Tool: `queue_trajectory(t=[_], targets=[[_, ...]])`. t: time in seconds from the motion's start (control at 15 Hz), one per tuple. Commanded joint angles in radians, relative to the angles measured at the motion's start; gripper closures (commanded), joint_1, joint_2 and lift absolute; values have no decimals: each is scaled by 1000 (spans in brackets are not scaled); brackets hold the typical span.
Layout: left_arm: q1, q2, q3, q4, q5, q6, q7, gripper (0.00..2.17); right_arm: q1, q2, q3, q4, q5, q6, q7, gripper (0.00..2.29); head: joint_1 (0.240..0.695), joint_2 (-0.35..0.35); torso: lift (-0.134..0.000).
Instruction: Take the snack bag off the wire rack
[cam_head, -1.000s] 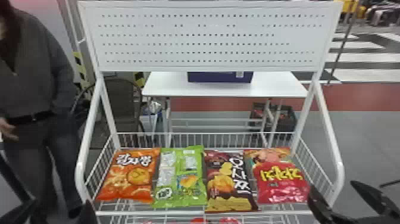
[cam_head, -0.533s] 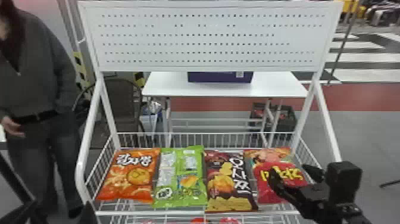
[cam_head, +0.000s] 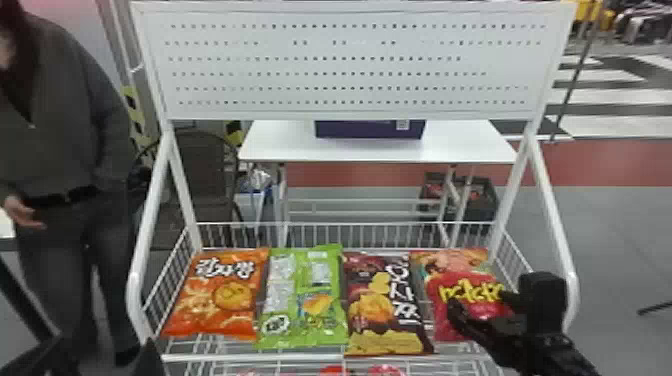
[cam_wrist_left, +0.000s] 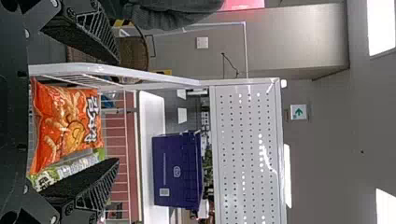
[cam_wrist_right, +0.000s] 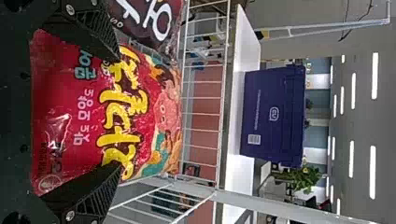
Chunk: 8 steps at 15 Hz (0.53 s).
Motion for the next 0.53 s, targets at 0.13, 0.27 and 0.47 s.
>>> queue_trajectory(t=[0.13,0.27,0.47], targets=[[-17,1,0,6,3,21,0,161,-5,-5,-8,12,-13,38,8,1649,499,0,0],[-23,1,0,6,3,30,0,161,1,-6,-12,-2,-21,53,9,2142,499,0,0],[-30,-2,0,7,5,36,0,161,19,-6,-25,-37,-27,53,21,2243,499,0,0]])
